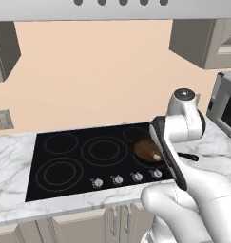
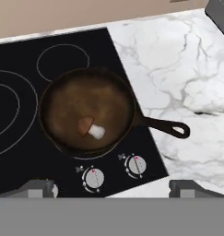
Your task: Place both pans onto different burners. Then place the mushroom and the fish on different pans.
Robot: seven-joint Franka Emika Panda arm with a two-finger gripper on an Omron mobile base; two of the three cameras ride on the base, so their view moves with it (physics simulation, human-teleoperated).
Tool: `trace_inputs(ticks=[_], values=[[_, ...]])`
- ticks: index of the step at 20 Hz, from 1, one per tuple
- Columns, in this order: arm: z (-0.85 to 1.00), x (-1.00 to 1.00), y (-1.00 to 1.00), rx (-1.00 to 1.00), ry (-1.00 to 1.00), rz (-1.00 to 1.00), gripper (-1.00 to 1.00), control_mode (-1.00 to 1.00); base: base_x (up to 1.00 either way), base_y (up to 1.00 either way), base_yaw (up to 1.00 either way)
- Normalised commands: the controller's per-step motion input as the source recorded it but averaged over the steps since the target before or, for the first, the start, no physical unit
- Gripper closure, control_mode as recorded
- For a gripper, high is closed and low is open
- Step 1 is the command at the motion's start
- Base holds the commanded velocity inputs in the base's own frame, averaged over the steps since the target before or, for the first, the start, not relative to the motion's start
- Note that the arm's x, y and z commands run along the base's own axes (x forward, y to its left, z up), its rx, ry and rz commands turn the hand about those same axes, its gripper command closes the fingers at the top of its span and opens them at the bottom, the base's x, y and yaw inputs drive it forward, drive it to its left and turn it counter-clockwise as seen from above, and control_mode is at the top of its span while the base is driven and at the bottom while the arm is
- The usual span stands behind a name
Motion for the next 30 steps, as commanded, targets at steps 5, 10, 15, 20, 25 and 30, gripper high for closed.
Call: trace_inputs(ticks=[5, 10, 15, 20, 25, 30], values=[[0.2, -0.22, 0.01, 0.0, 0.0, 0.11, -1.0, -1.0, 0.0, 0.0, 0.0], [0.25, -0.51, 0.0, 0.0, 0.0, 0.03, -1.0, -1.0, 0.0, 0.0, 0.0], [0.19, -0.51, 0.07, 0.0, 0.0, 0.0, -1.0, -1.0, 0.0, 0.0, 0.0], [0.15, -0.33, 0.03, 0.0, 0.0, 0.0, -1.0, 1.0, -0.09, 0.0, 0.0], [0.0, 0.0, 0.0, 0.0, 0.0, 0.0, -1.0, 1.0, -0.76, 0.0, 0.0], [0.0, 0.0, 0.0, 0.0, 0.0, 0.0, -1.0, 1.0, -0.75, 0.27, 0.0]])
